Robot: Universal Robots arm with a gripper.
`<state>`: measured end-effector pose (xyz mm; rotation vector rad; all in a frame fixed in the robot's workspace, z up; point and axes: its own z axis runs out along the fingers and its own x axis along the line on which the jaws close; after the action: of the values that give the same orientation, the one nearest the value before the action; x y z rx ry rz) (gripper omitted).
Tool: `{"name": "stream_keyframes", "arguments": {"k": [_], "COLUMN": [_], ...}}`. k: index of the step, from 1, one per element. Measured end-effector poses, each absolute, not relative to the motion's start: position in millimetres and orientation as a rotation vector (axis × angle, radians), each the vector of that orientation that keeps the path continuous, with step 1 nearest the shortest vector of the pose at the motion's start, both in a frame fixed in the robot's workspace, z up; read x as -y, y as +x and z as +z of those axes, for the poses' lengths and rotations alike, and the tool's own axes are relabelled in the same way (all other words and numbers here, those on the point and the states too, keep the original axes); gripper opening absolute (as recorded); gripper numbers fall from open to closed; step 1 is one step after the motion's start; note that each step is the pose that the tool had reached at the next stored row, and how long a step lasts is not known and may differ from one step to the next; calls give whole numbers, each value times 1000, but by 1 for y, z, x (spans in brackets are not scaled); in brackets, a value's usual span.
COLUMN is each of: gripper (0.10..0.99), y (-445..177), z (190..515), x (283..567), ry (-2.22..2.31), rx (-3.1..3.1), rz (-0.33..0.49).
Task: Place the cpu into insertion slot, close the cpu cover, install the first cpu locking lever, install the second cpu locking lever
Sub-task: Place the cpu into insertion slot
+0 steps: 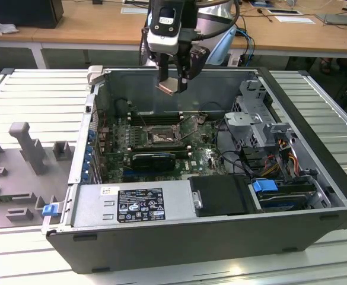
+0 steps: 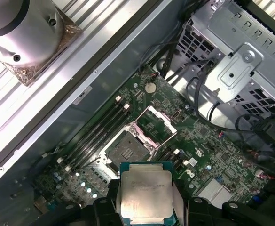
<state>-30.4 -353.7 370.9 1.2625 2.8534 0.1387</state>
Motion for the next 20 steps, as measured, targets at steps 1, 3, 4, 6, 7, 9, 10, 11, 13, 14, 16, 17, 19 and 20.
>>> {"name": "stream_keyframes", "arguments": {"k": [1,3,4,6,7,9,10,11,13,14,16,17,19,20], "gripper": [529,529,529,529,529,529,529,529,529,529,529,529,529,529], "y": [-30,-30,-30,-30,-30,-30,-30,-30,-30,-30,-30,-30,-30,-30], "z": [371,371,371,371,371,371,371,371,371,370,370,370,370,370], "x": [354,354,354,354,354,354,354,354,354,354,354,354,354,354], "ry": [1282,1312,1319,1339,1346,1368,1375,1389,1412,1419,1436,1447,1467,1474], "rx": [-2844,-2829,-2826,-2816,-2812,-2801,-2797,-2790,-2777,-2773,-2764,-2758,-2747,-2743], "rz": [138,138,138,138,138,137,137,137,137,137,136,136,136,136]}}
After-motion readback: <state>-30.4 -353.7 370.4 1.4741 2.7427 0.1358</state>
